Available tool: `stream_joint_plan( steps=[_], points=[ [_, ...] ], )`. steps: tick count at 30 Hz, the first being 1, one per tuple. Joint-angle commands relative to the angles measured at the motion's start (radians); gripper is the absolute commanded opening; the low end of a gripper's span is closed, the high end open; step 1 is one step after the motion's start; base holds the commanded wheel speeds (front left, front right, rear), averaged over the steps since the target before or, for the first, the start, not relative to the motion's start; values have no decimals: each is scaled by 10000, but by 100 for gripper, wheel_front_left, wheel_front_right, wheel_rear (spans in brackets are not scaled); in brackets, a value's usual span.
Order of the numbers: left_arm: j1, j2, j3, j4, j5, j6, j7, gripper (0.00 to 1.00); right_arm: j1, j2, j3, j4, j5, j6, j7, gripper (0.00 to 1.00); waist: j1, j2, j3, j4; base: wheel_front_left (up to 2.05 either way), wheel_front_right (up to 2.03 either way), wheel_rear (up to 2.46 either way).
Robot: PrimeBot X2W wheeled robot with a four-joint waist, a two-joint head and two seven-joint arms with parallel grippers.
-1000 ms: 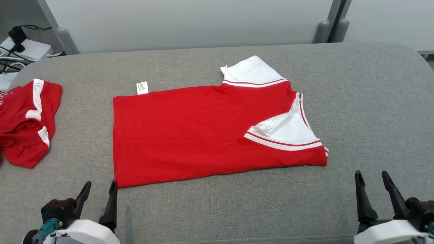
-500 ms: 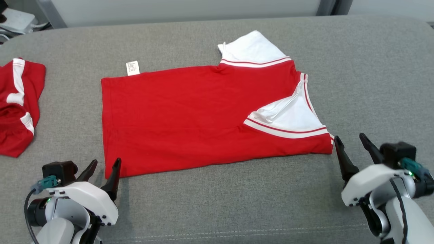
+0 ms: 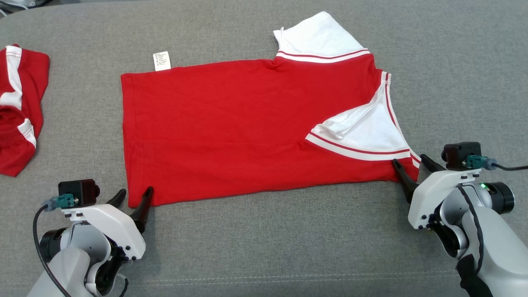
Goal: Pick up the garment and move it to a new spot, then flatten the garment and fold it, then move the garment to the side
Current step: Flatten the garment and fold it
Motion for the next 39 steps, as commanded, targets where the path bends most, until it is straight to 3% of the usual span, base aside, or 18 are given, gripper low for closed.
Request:
stream_joint_plan(
  steps=[1,2,3,4,5,6,12,21,30,31,32,33,34,39],
  points=[
    [-228,259,244,-45,-153,-66,200,97,-162,-43,292,51,118,12,204,100,0,0,10,8,0,0,0],
    [-201,255,214,-62,-187,-75,303,70,-196,-38,382,131,197,12,314,55,0,0,13,14,0,0,0],
    [-155,243,179,-71,-267,-106,477,48,-219,-33,449,184,316,12,400,25,0,0,14,23,0,0,0],
    [-112,269,116,-82,-296,-125,667,34,-227,-41,501,249,432,12,518,0,0,0,10,32,0,0,0],
    [-87,286,106,-135,-336,-149,744,13,-223,-56,573,304,542,12,671,0,0,0,10,41,0,0,0],
    [-61,270,139,-200,-435,-178,797,0,-215,-71,620,304,691,12,750,0,0,0,11,54,0,0,0],
    [152,537,112,-794,-545,-194,1176,0,211,-299,578,-119,1586,12,744,0,0,0,-10,111,0,0,0],
    [1109,1274,360,-2292,-737,113,1657,0,2068,-407,-233,-1711,2504,12,391,0,0,0,-238,97,0,0,0],
    [2037,1799,638,-3666,-869,688,2034,0,4240,454,-1328,-3615,2377,12,592,0,0,0,-310,-114,0,0,0],
    [2099,1782,648,-3716,-924,733,2084,0,4301,506,-1397,-3716,2263,12,625,35,0,0,-312,-162,0,0,0],
    [2141,1780,641,-3756,-935,783,2125,3,4345,541,-1418,-3803,2155,12,688,100,0,0,-313,-186,0,0,0],
    [2164,1789,664,-3802,-877,870,2066,76,4368,605,-1492,-3892,2119,12,693,100,0,0,-321,-213,0,0,0],
    [2188,1758,699,-3855,-861,915,1965,100,4374,645,-1580,-3973,2045,12,664,100,0,0,-335,-232,0,0,0],
    [2449,1719,931,-4195,-851,1173,1599,100,4490,696,-1972,-4399,1681,12,473,100,0,0,-486,-228,0,0,0]
  ],
)
